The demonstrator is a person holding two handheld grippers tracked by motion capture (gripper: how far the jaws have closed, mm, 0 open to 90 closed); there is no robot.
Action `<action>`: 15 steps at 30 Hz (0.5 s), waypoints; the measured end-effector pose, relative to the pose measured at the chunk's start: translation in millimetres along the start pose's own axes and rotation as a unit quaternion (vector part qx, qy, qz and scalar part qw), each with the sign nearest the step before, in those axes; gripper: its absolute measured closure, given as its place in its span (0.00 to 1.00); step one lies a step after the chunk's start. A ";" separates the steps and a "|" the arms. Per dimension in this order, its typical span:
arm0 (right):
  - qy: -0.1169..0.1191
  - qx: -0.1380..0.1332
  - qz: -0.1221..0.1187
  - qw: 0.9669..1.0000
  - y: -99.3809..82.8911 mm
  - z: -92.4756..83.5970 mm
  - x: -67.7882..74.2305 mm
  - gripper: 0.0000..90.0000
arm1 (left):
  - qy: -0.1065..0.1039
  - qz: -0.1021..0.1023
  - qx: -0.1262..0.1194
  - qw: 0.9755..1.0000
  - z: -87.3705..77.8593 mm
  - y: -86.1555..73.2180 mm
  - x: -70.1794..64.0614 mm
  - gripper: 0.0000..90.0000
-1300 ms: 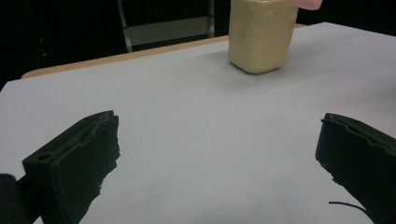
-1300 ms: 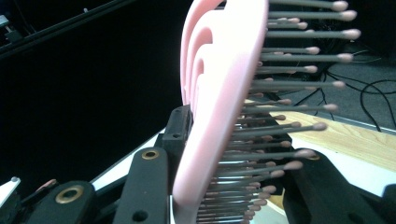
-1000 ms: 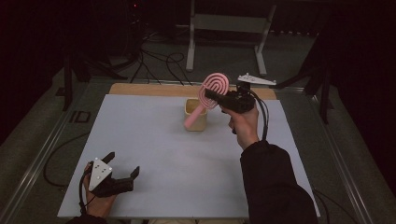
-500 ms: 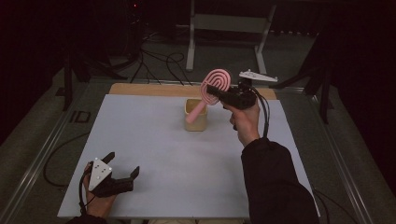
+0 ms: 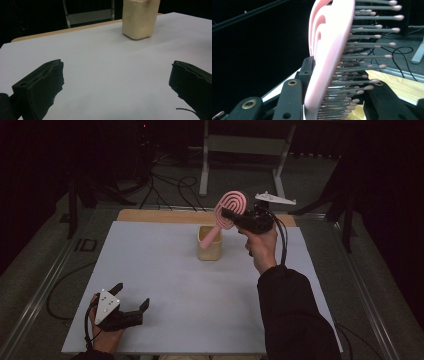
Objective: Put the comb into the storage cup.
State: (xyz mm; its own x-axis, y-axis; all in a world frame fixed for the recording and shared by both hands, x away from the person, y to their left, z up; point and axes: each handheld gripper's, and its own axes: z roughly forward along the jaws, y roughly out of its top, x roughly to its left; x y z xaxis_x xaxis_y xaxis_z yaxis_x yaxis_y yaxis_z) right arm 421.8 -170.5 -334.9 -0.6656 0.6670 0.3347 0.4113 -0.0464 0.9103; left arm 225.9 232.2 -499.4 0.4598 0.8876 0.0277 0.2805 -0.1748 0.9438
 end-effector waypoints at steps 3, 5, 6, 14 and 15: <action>-0.003 -0.002 0.003 1.000 0.8 0.6 -0.8 0.71 | 0.000 0.000 0.000 1.000 -0.1 0.0 0.2 0.00; -0.003 -0.004 0.004 1.000 1.1 1.5 -1.5 0.71 | 0.001 -0.001 0.000 1.000 -0.2 -0.1 0.2 0.00; -0.003 -0.005 0.006 1.000 1.0 1.8 -1.7 0.71 | 0.001 -0.001 -0.001 1.000 -0.2 -0.1 0.1 0.00; -0.008 -0.008 0.011 1.000 1.2 5.2 -4.7 0.71 | 0.000 0.000 0.000 1.000 -0.2 -0.1 0.1 0.00; -0.009 -0.008 0.013 1.000 1.4 5.5 -5.0 0.71 | 0.000 0.000 0.000 1.000 -0.3 -0.1 0.1 0.00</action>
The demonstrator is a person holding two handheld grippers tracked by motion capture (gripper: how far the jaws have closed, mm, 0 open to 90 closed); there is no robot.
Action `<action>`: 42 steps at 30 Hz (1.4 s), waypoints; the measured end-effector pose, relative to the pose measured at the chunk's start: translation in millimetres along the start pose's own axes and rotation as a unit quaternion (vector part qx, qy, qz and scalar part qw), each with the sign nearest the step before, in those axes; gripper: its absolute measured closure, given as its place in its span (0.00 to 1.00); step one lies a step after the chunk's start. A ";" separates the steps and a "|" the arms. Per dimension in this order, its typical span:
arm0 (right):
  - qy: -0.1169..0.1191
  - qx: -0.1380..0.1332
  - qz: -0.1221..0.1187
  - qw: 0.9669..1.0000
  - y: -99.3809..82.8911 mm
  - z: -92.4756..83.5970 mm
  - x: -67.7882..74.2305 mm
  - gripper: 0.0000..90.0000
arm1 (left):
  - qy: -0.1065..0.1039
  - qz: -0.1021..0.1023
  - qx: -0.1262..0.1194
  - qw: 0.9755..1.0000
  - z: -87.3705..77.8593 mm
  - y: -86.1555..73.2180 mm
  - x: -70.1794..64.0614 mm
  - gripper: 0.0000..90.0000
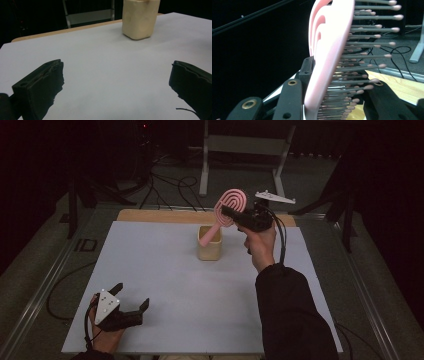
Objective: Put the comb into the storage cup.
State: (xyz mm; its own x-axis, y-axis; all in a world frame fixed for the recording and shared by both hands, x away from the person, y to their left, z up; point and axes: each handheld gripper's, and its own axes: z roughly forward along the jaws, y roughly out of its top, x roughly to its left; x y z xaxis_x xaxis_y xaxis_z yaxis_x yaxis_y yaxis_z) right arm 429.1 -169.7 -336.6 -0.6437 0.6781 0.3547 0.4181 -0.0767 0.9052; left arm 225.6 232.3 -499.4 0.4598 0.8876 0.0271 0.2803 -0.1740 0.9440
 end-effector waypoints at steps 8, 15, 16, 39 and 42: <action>-0.007 -0.003 0.004 1.000 2.5 0.4 -3.8 0.71 | 0.000 0.000 0.000 1.000 -0.1 0.0 -0.1 0.00; -0.013 -0.008 0.011 1.000 3.6 0.1 -7.5 0.71 | 0.000 0.000 0.000 1.000 -0.1 -0.1 -0.2 0.00; -0.014 -0.009 0.011 1.000 3.6 0.1 -8.4 0.71 | 0.000 0.000 0.000 1.000 -0.1 -0.1 -0.2 0.00; -0.050 -0.023 0.022 0.998 2.5 0.8 -17.0 0.71 | -0.001 0.000 0.001 1.000 0.2 -0.3 -0.7 0.00; -0.051 -0.023 0.021 0.998 2.4 0.8 -17.9 0.71 | -0.001 0.000 0.001 1.000 0.2 -0.3 -0.6 0.00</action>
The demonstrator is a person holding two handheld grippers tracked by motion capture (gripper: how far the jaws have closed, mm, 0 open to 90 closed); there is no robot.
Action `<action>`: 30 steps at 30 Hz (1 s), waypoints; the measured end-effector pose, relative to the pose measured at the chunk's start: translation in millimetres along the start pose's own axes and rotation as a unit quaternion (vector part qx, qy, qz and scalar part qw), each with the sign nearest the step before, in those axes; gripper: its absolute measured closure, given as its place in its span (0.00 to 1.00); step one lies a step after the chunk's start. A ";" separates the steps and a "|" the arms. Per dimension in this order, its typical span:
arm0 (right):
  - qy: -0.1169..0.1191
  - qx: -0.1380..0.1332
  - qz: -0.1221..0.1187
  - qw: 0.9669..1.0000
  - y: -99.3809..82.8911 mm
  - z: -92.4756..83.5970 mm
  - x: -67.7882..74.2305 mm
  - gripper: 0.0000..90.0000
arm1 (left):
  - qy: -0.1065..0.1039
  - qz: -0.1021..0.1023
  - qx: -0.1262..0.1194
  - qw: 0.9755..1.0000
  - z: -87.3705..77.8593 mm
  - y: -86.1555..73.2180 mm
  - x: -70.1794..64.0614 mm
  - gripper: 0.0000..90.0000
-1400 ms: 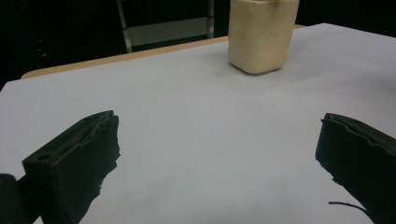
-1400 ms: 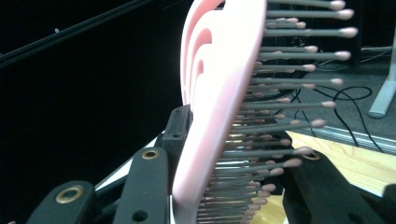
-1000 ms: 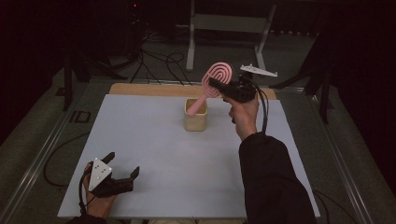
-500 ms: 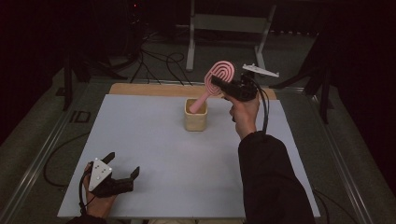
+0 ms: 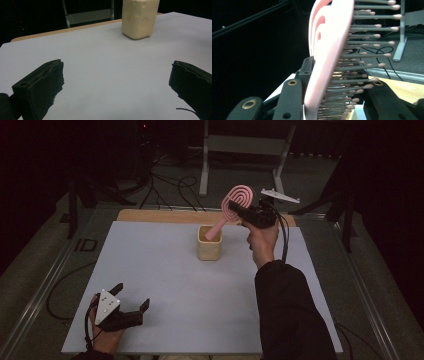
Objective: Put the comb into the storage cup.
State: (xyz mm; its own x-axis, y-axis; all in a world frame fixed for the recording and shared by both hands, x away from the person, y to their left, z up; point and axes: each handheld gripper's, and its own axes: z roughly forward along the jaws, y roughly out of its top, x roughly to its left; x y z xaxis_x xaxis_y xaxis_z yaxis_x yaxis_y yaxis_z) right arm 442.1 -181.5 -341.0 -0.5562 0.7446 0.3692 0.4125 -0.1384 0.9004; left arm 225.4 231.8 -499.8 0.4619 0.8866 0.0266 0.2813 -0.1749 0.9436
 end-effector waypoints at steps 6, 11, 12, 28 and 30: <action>-0.011 -0.001 0.001 1.000 -2.4 0.2 -1.0 0.71 | 0.001 0.000 0.000 1.000 0.1 0.0 -0.1 0.00; -0.012 0.001 0.004 1.000 -4.8 1.4 -2.9 0.71 | 0.000 0.000 0.000 1.000 0.1 -0.1 0.0 0.00; -0.012 0.001 0.004 1.000 -4.8 1.4 -2.9 0.71 | 0.000 0.000 0.000 1.000 0.1 -0.1 0.0 0.00; -0.021 0.011 0.018 1.000 -18.2 6.8 -8.9 0.71 | 0.001 0.001 0.000 1.000 0.4 -0.1 -0.3 0.00; -0.021 0.013 0.019 1.000 -20.4 7.7 -9.3 0.71 | 0.001 0.001 0.000 1.000 0.3 -0.1 -0.4 0.00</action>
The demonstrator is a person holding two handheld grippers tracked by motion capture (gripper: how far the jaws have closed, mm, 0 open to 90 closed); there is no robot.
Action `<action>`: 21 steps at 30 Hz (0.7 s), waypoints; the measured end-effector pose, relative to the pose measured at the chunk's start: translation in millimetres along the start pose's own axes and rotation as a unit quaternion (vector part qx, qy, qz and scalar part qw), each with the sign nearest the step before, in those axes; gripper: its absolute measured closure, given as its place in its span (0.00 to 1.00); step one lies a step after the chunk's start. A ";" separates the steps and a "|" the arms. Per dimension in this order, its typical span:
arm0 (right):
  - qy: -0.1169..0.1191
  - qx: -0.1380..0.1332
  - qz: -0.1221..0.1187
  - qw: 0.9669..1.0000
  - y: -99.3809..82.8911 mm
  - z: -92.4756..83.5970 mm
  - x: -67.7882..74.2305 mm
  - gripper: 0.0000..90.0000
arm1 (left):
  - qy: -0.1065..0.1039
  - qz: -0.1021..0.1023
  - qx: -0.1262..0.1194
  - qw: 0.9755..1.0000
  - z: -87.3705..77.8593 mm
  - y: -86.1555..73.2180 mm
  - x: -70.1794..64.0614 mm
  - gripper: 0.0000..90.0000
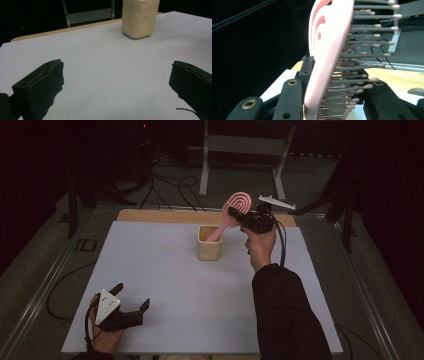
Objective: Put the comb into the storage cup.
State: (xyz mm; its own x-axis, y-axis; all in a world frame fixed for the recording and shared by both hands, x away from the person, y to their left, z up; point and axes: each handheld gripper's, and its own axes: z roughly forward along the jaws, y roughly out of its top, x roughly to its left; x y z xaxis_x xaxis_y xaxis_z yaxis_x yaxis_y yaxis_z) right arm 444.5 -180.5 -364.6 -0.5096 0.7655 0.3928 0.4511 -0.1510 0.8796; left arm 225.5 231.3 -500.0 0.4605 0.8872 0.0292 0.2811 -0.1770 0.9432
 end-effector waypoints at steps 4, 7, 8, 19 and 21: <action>0.000 0.003 0.003 1.000 -4.0 1.9 -1.0 0.71 | 0.000 0.000 0.000 1.000 0.0 0.0 0.0 0.00; 0.000 0.003 0.006 1.000 -6.5 3.2 -1.8 0.71 | 0.000 -0.001 0.000 1.000 0.2 0.0 -0.2 0.00; 0.000 0.004 0.008 1.000 -7.1 3.5 -1.8 0.71 | 0.000 -0.001 0.000 1.000 0.2 0.0 -0.2 0.00; 0.001 0.008 0.013 1.000 -14.2 8.1 -1.7 0.71 | 0.001 0.000 0.002 1.000 0.0 0.0 0.2 0.00; 0.002 0.009 0.012 1.000 -14.7 8.8 -1.1 0.70 | 0.002 0.000 0.001 1.000 0.0 0.0 0.2 0.00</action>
State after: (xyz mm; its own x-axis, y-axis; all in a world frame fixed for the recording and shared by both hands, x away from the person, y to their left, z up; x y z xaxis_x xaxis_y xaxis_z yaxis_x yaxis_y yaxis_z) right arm 444.8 -173.7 -380.4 -0.5009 0.7599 0.4143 0.4763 -0.1577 0.8650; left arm 225.6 231.5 -500.0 0.4580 0.8884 0.0305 0.2833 -0.1783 0.9423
